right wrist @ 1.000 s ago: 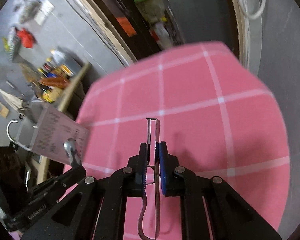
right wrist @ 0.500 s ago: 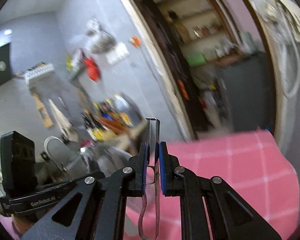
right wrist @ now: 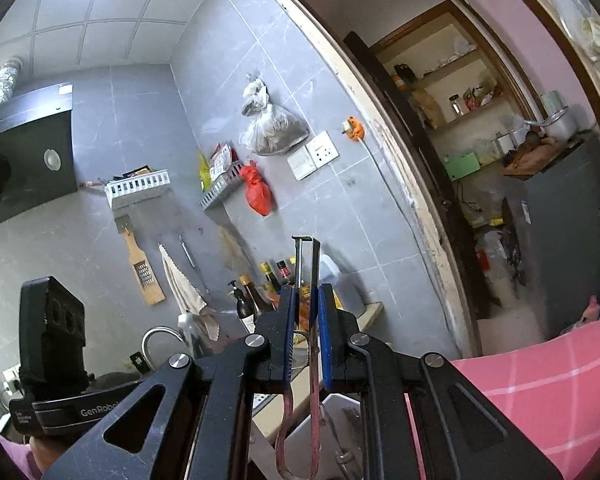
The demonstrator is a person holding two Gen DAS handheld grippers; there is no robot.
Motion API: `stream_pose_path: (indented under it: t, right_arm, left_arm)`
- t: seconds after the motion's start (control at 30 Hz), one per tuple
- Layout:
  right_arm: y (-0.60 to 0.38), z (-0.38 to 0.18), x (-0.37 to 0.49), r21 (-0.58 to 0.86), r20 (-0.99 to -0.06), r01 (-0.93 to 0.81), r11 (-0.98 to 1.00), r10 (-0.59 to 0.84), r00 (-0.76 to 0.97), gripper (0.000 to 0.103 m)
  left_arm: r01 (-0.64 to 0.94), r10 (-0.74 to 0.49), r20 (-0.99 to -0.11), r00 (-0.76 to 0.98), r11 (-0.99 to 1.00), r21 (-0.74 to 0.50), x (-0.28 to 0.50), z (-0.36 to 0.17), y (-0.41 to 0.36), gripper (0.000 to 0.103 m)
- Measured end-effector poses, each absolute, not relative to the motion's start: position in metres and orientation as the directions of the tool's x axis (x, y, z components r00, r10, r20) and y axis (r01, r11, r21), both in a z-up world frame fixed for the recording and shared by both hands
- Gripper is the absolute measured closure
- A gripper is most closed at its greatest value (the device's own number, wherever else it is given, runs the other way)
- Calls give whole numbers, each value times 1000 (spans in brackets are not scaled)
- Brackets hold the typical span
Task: Organize utensils
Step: 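Lower the knife into the caddy with the left tool while the right tool lowers the peeler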
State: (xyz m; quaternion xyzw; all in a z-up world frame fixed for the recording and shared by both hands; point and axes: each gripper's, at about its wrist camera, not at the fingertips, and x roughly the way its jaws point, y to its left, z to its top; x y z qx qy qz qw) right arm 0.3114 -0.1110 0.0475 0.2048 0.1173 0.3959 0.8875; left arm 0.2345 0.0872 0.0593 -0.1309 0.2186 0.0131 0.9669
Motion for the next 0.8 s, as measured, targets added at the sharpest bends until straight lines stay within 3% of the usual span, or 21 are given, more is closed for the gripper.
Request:
stream_pose_path:
  t: [0.4, 0.8]
  right_arm:
    - [-93, -2, 329, 404, -88, -616, 677, 699, 710, 92]
    - [-77, -26, 330, 307, -69, -637, 707, 685, 726, 92]
  left_arm:
    - [-104, 9, -396, 918, 971, -217, 251, 25, 91, 101]
    - [-94, 12, -402, 916, 978, -187, 253, -2, 88, 101]
